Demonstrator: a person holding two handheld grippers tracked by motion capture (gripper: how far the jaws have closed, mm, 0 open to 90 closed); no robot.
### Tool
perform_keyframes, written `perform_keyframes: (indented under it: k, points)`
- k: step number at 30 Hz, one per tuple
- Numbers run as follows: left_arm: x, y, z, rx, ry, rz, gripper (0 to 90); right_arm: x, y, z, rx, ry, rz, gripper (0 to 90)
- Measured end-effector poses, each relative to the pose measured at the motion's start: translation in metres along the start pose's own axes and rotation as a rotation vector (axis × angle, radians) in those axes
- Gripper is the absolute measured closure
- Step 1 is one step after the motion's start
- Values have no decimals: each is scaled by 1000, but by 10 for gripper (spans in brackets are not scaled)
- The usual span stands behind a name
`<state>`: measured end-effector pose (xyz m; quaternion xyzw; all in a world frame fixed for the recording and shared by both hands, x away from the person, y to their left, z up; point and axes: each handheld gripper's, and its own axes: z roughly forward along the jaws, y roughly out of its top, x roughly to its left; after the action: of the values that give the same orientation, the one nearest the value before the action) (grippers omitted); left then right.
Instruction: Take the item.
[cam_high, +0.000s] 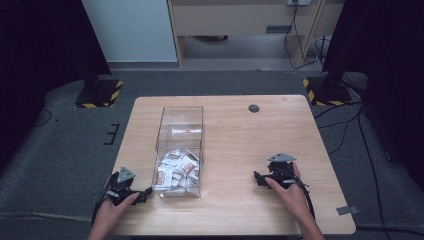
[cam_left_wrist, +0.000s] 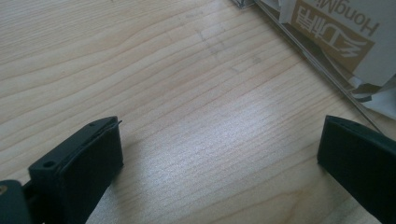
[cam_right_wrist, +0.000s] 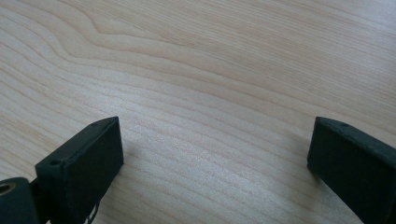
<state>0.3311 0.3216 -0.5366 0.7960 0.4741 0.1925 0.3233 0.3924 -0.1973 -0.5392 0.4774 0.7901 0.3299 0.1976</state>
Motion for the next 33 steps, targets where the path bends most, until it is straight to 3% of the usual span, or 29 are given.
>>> perform_keyframes:
  k: [11, 12, 20, 33]
  points:
    - [0, 0, 0, 0, 0, 0, 0, 1, 1, -1, -6, 14, 9, 65]
    - [0, 0, 0, 0, 0, 1, 0, 3, 3, -3, -2, 42, 9, 76]
    - [0, 0, 0, 1, 0, 3, 0, 16, 19, -16, -48, 121, -36, 114]
    - [0, 0, 0, 1, 0, 2, 0, 25, 35, -27, -48, 166, -75, 133]
